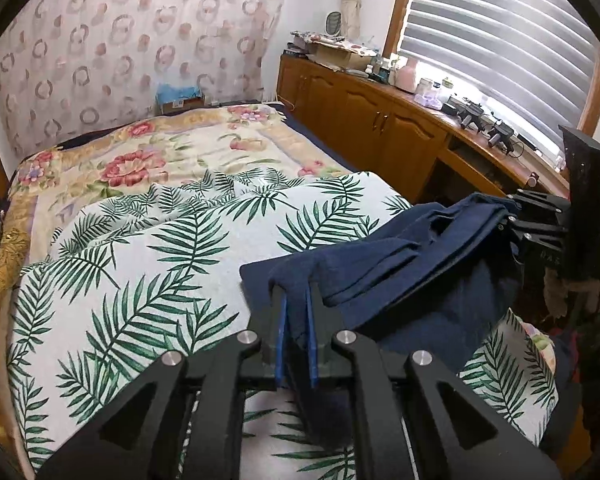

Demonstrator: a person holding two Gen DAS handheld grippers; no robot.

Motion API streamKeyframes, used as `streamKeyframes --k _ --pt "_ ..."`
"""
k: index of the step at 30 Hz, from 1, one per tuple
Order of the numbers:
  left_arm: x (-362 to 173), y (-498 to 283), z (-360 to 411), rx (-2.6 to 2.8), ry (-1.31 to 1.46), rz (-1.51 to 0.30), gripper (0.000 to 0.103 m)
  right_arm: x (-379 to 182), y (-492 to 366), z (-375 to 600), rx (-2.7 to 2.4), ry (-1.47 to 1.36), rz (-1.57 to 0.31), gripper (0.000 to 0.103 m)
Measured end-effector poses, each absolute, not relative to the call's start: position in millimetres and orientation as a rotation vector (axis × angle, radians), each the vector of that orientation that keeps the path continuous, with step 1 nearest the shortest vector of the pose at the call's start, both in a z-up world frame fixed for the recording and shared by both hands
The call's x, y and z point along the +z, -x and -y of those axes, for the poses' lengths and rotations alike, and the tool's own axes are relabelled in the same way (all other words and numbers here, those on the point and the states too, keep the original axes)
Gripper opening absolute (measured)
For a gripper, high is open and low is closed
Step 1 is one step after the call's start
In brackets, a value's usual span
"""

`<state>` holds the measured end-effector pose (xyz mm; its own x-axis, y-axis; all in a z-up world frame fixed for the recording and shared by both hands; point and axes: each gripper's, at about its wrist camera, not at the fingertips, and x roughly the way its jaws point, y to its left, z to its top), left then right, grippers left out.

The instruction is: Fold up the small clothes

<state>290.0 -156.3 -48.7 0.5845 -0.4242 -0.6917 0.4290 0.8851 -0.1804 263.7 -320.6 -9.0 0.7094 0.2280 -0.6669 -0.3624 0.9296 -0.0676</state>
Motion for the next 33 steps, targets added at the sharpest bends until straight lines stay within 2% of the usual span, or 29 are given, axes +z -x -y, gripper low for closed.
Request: streamKeyframes --k 2,4,6,8,13,15,19,31,33 --pt "-44 -290 154 -0.480 -0.013 -0.785 0.018 -6 -269 320 0.335 0.200 -0.699 0.024" --pt "-38 -290 150 -0.474 -0.008 -0.770 0.035 -3 -276 320 0.341 0.200 -0.697 0.025" --pt "-33 -288 146 -0.487 0.002 -0.764 0.042 0 -286 322 0.326 0.188 -0.698 0.036" --pt "-31 -285 146 -0.488 -0.013 -0.761 0.046 6 -292 326 0.296 0.166 -0.687 0.039" --pt "-41 -289 148 -0.479 -0.029 -0.791 0.048 23 -300 342 0.184 0.157 -0.650 0.040" --pt "-47 -292 151 -0.476 -0.043 -0.806 0.048 31 -295 346 0.178 0.147 -0.638 0.049" --pt "-58 -299 160 -0.484 -0.071 -0.829 0.048 39 -271 355 0.178 0.132 -0.629 0.056" --pt "-89 -327 167 -0.488 -0.069 -0.914 0.048 -20 -244 357 0.215 0.133 -0.830 0.058" --pt "-92 -330 166 -0.485 -0.065 -0.918 0.049 -26 -245 357 0.202 0.153 -0.833 0.063"
